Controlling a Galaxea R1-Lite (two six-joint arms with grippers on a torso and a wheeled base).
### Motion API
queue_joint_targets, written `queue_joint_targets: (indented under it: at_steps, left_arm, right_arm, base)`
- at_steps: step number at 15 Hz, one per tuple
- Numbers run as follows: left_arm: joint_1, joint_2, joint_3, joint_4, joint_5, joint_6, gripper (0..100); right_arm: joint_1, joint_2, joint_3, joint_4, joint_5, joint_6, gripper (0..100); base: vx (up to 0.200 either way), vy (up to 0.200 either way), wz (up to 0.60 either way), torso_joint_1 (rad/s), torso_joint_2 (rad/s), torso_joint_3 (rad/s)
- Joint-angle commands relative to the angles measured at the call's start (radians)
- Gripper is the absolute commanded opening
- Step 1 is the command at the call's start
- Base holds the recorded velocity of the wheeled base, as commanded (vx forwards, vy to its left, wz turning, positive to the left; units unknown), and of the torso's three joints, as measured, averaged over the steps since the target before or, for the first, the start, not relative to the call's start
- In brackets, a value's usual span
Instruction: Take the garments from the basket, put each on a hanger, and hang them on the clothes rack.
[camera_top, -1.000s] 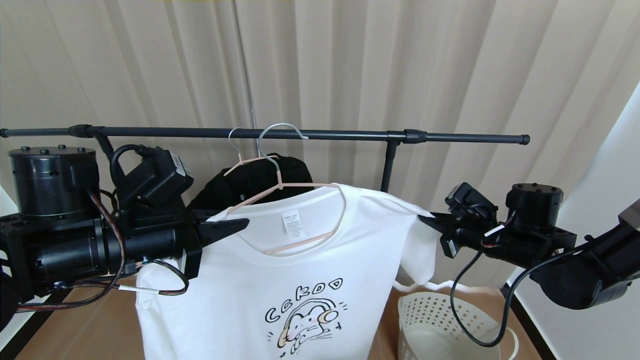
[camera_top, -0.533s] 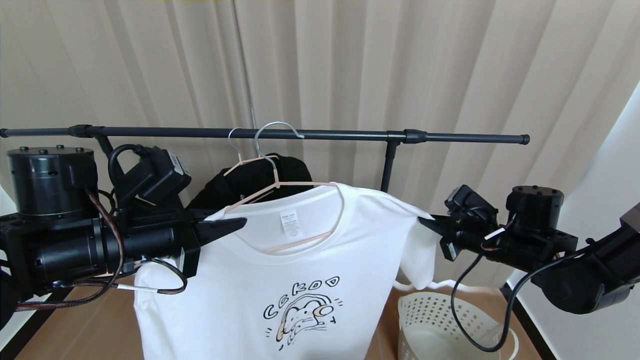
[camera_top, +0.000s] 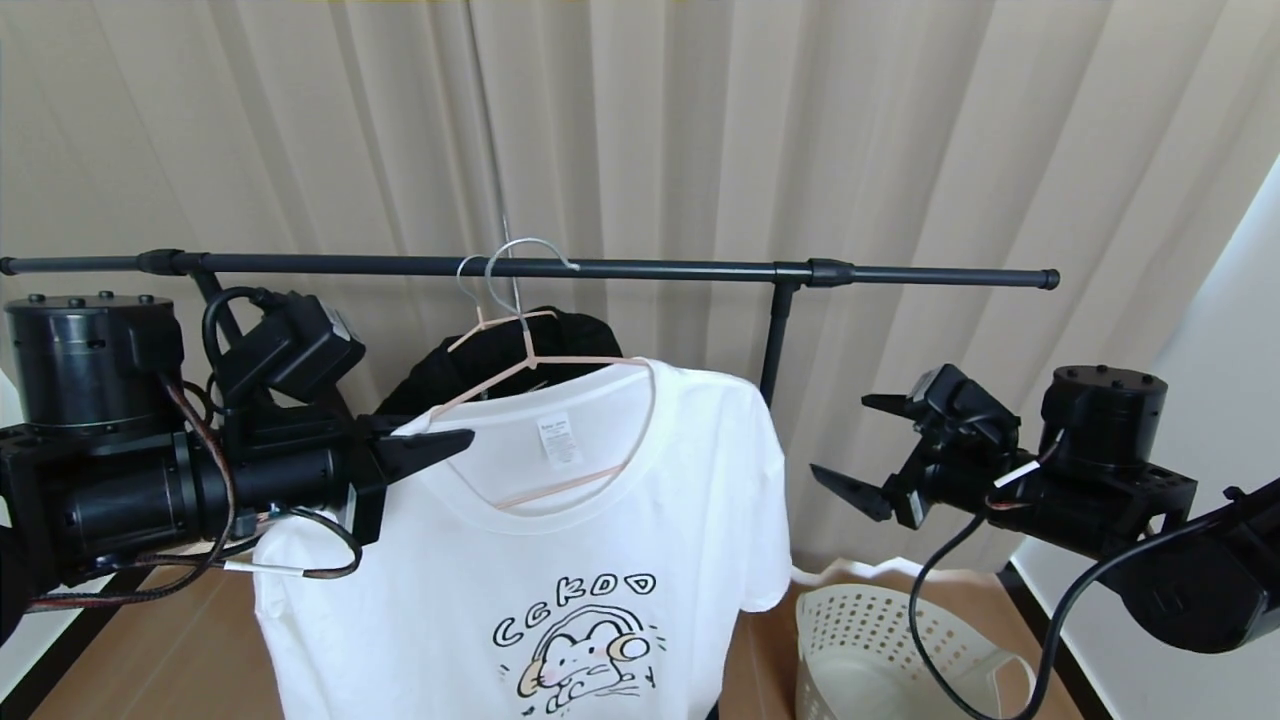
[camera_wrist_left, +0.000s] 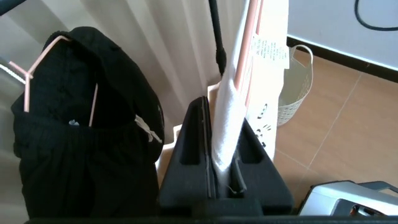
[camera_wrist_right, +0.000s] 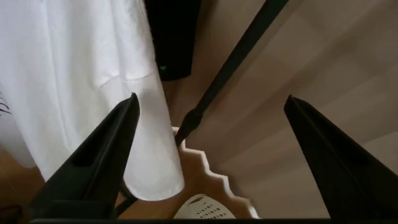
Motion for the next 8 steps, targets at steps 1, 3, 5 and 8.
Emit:
queue_joint_targets:
  at_steps: [1, 3, 5, 8]
  left_arm:
    - [0.011, 0.017, -0.011, -0.003, 0.014, -0.015, 0]
    - [0.009, 0.07, -0.049, -0.001, 0.098, -0.067, 0]
    - [-0.001, 0.121, -0.094, -0.001, 0.141, -0.133, 0]
    - [-0.046, 0.211, -0.164, -0.001, 0.242, -0.219, 0]
  right_arm:
    - [0.033, -0.044, 0.001, 0.0, 0.0, 0.024, 100]
    - [0.062, -0.07, -0.012, -0.002, -0.005, 0.127, 100]
    - [0.062, -0.07, -0.013, -0.002, -0.006, 0.133, 100]
    - [0.062, -0.067, -0.016, -0.002, -0.008, 0.133, 100]
  base:
    - [0.0, 0.0, 0.0, 0.0, 0.0, 0.0]
    - [0.0, 0.0, 0.0, 0.0, 0.0, 0.0]
    - [0.0, 0.0, 0.0, 0.0, 0.0, 0.0]
    - [0.0, 0.0, 0.0, 0.0, 0.0, 0.0]
